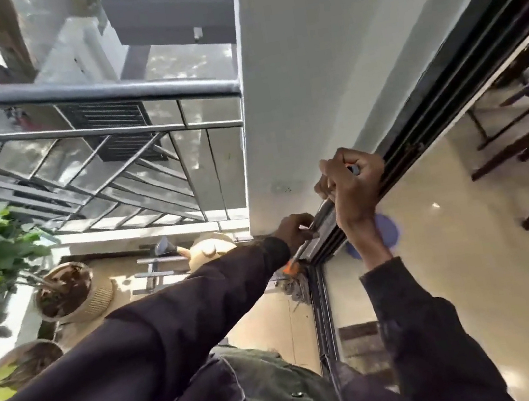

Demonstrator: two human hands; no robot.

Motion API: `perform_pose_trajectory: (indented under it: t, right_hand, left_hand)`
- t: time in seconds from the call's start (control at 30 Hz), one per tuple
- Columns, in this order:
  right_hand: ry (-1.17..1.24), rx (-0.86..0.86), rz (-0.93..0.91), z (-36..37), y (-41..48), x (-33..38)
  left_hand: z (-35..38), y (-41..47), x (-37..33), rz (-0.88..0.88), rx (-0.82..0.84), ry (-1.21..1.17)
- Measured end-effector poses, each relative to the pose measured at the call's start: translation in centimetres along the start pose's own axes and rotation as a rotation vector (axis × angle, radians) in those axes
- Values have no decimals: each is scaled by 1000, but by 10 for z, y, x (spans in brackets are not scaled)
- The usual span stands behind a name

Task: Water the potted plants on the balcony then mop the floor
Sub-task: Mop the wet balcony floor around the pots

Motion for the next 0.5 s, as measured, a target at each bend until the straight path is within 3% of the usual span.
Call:
perform_pose_trajectory:
  t: [0.33, 0.5]
  right_hand:
    - [-26, -245, 108, 26, 94, -48]
    - [-183, -398, 59, 32, 133, -64]
  left_hand:
    - [-45, 65, 18, 30, 139, 44]
    - [-90, 92, 33, 43, 91, -57]
Point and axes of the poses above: each hand's wrist, its own y-axis towards the middle knuckle, its own z-axis out of the palm, x = y × z, the point moved 7 cm from there along y, towards the middle knuckle, and after that the axes turned 5 degrees about z, right-handed, at the moved point
